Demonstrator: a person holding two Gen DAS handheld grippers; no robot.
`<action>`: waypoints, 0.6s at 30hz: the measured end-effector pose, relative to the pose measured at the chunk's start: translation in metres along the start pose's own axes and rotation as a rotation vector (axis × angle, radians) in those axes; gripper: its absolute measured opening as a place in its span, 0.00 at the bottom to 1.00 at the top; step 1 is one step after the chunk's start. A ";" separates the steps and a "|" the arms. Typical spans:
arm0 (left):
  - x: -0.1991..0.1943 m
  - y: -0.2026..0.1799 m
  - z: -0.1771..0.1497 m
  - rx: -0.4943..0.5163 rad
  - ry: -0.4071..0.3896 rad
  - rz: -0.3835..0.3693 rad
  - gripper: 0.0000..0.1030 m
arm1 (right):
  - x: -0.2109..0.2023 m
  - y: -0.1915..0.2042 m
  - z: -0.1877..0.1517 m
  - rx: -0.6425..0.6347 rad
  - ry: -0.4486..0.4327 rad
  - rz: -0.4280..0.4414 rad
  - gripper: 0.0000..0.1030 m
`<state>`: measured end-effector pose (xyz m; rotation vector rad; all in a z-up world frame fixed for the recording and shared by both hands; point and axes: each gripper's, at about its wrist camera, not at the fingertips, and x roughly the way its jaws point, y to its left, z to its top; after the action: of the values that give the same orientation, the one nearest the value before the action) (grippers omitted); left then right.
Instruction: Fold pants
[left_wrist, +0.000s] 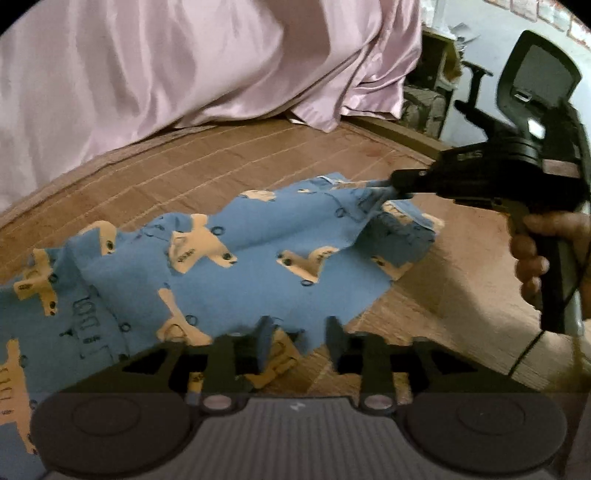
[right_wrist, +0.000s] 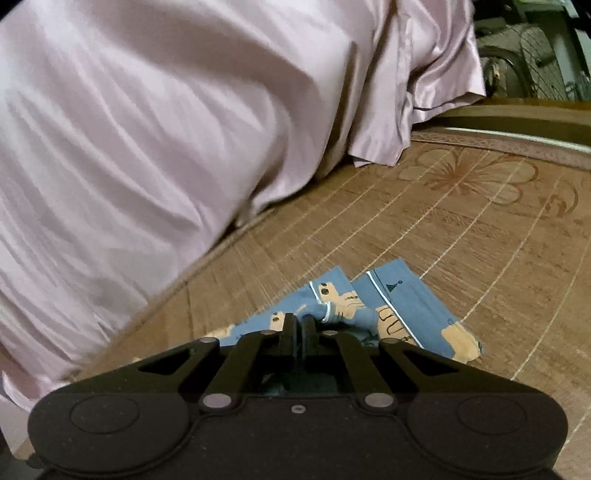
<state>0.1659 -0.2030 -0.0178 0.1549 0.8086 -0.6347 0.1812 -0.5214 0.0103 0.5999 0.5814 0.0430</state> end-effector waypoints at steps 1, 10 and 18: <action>0.002 -0.001 0.001 0.018 0.002 0.023 0.42 | 0.002 -0.002 0.000 0.002 0.001 0.006 0.01; 0.023 -0.009 0.003 0.210 0.096 0.165 0.43 | 0.012 -0.019 0.013 0.028 -0.016 0.089 0.01; 0.029 -0.030 -0.002 0.392 0.116 0.209 0.02 | 0.013 -0.022 0.022 0.042 -0.017 0.131 0.01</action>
<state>0.1626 -0.2399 -0.0369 0.6303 0.7603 -0.5836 0.2010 -0.5488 0.0069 0.6781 0.5270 0.1492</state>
